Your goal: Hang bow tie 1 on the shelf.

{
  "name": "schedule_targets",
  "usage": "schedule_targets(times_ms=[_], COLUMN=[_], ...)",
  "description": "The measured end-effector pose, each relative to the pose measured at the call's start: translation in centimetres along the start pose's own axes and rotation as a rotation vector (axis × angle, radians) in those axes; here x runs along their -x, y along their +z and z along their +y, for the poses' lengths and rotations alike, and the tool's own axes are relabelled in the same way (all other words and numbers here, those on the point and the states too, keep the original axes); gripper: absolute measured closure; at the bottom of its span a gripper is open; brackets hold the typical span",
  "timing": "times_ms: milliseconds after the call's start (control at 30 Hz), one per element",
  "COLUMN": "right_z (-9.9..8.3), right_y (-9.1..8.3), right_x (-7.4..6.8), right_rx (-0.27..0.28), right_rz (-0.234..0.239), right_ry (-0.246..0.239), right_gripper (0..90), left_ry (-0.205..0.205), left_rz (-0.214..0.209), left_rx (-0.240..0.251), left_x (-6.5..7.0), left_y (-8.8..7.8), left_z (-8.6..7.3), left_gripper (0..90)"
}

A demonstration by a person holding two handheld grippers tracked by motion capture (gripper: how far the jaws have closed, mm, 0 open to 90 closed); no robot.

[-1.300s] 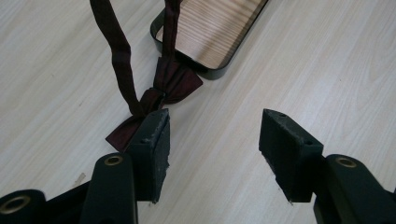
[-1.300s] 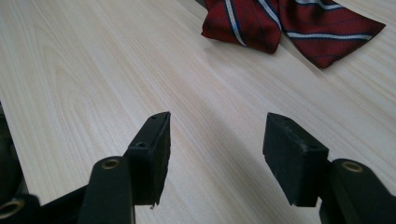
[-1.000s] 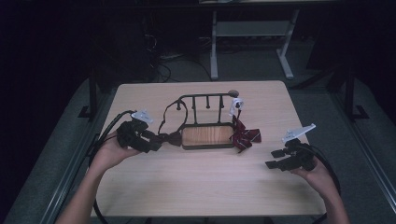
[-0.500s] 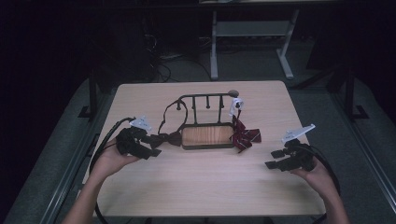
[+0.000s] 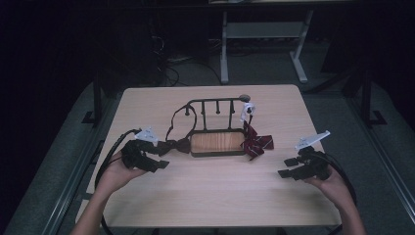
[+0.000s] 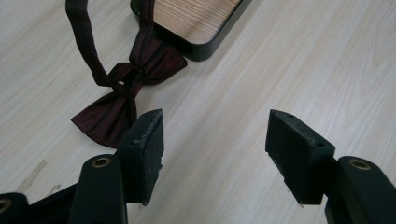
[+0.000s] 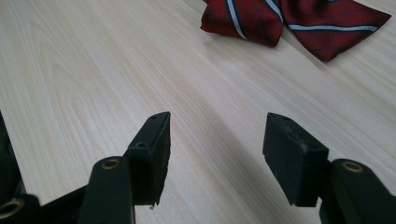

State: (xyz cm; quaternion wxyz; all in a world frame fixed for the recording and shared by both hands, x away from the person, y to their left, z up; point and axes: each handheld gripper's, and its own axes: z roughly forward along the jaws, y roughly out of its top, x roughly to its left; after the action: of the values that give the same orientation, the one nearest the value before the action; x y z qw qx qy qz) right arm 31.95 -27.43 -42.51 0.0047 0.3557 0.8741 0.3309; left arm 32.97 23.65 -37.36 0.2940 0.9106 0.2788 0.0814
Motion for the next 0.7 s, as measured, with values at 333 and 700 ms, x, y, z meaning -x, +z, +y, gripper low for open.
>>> schedule_targets(times_ms=[333, 700], right_z=[-0.2, -0.2], right_y=[0.1, 0.3], right_x=[0.0, 0.0], right_rx=[-0.002, -0.006], right_rz=[0.000, -0.002], right_ry=[0.005, 0.013], right_gripper=[41.4, 41.4], left_ry=[-0.014, -0.011], left_rz=[-0.004, 0.007], left_rx=[0.009, 0.024], left_x=[0.4, 1.3], left_y=[0.8, 1.3], left_z=[-1.2, -2.3], left_gripper=[35.7, 33.3])
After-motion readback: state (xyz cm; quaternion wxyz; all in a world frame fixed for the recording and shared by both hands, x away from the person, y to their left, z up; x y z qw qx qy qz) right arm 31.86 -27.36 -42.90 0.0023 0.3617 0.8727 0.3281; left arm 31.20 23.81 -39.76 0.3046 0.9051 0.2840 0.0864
